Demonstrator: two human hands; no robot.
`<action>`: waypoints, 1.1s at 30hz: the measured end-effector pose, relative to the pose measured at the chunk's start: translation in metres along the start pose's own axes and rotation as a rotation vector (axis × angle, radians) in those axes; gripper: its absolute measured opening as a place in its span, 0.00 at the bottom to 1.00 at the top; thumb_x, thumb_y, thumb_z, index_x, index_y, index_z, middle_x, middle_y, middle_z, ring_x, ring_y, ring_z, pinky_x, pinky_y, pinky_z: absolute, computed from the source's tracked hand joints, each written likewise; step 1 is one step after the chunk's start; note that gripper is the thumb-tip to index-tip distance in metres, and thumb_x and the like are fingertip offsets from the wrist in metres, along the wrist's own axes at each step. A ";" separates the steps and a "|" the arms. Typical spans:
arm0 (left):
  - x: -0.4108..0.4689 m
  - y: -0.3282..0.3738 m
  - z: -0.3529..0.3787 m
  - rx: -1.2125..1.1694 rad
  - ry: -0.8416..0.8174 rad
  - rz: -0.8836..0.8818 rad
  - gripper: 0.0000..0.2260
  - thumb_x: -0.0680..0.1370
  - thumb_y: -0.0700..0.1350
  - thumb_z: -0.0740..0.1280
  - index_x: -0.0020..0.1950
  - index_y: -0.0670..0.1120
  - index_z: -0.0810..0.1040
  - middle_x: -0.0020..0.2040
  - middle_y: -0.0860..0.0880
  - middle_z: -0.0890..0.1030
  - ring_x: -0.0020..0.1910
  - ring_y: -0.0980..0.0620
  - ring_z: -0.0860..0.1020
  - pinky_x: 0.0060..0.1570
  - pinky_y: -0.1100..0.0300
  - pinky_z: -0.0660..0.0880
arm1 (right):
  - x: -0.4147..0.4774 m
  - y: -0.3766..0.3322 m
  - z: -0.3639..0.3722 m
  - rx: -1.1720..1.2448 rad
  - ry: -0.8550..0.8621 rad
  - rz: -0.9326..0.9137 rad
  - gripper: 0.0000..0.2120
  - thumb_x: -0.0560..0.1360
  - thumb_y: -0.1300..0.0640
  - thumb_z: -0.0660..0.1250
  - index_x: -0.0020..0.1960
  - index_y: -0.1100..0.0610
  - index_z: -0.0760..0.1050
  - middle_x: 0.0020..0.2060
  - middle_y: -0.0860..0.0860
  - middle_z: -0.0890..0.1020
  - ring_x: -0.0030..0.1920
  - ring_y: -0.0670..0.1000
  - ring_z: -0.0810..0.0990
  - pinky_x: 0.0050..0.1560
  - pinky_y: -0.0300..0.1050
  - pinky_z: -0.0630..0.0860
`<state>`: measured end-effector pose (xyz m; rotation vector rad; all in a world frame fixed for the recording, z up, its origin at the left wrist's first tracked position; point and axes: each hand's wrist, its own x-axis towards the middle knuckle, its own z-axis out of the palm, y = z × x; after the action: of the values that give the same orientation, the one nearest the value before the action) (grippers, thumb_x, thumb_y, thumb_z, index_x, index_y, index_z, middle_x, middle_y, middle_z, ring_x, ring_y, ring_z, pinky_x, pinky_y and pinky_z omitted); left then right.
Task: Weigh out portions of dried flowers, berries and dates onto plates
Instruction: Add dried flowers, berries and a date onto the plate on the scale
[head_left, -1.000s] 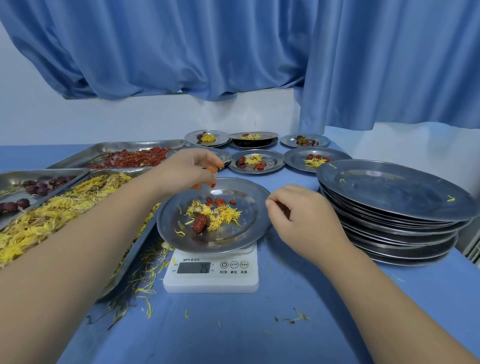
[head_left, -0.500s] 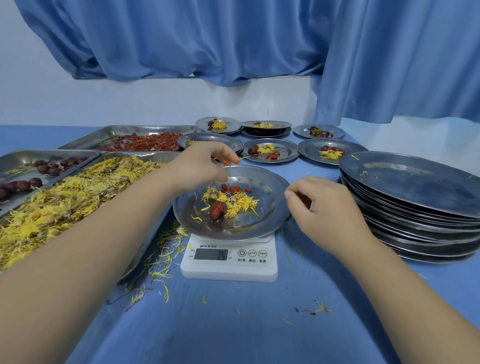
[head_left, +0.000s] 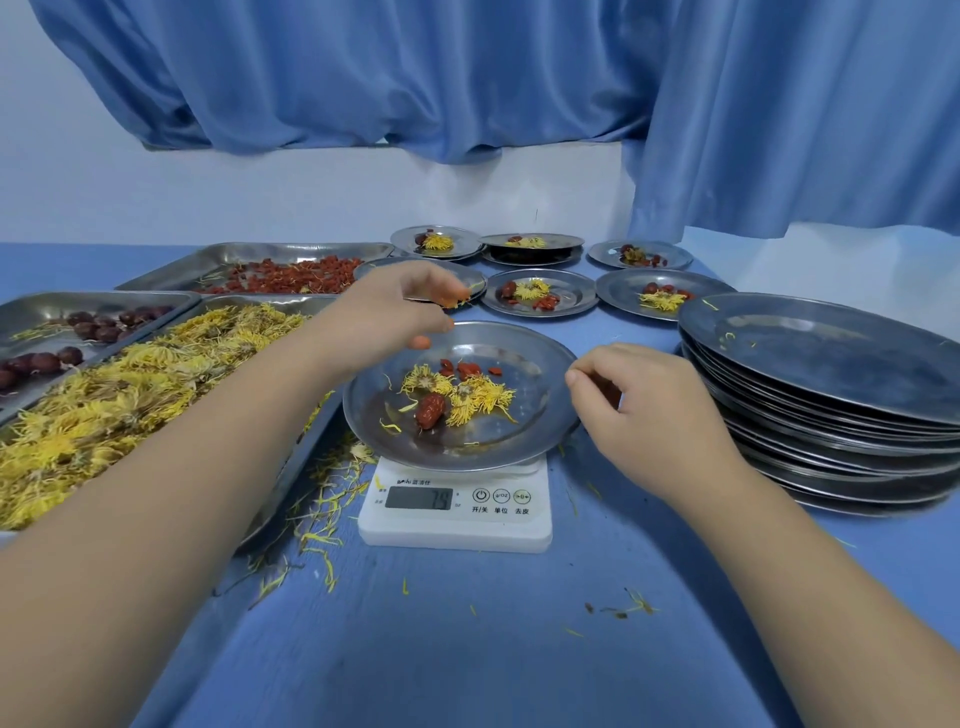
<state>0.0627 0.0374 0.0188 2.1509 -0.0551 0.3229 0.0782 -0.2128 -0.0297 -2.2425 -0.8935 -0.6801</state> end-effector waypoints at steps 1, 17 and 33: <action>-0.005 -0.002 -0.004 -0.025 0.029 0.006 0.12 0.75 0.40 0.70 0.51 0.58 0.81 0.52 0.60 0.82 0.53 0.61 0.80 0.50 0.59 0.79 | 0.000 -0.001 0.000 0.003 0.001 0.007 0.09 0.76 0.55 0.62 0.39 0.53 0.76 0.31 0.45 0.76 0.35 0.48 0.74 0.37 0.50 0.74; -0.052 -0.033 -0.028 -0.457 0.337 -0.206 0.07 0.75 0.43 0.65 0.47 0.52 0.82 0.46 0.52 0.82 0.46 0.51 0.82 0.55 0.49 0.76 | -0.002 0.011 0.016 0.025 -0.015 0.416 0.24 0.76 0.46 0.60 0.27 0.57 0.59 0.21 0.52 0.65 0.26 0.56 0.67 0.30 0.46 0.66; -0.067 -0.012 -0.021 -0.618 0.299 -0.154 0.12 0.69 0.52 0.66 0.51 0.55 0.81 0.53 0.53 0.83 0.52 0.50 0.83 0.61 0.45 0.73 | -0.001 -0.001 0.012 1.010 -0.171 0.956 0.04 0.75 0.63 0.62 0.42 0.61 0.74 0.29 0.56 0.76 0.25 0.50 0.76 0.24 0.39 0.69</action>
<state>-0.0044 0.0563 0.0031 1.4702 0.1621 0.4649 0.0799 -0.2037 -0.0382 -1.4895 -0.0645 0.3630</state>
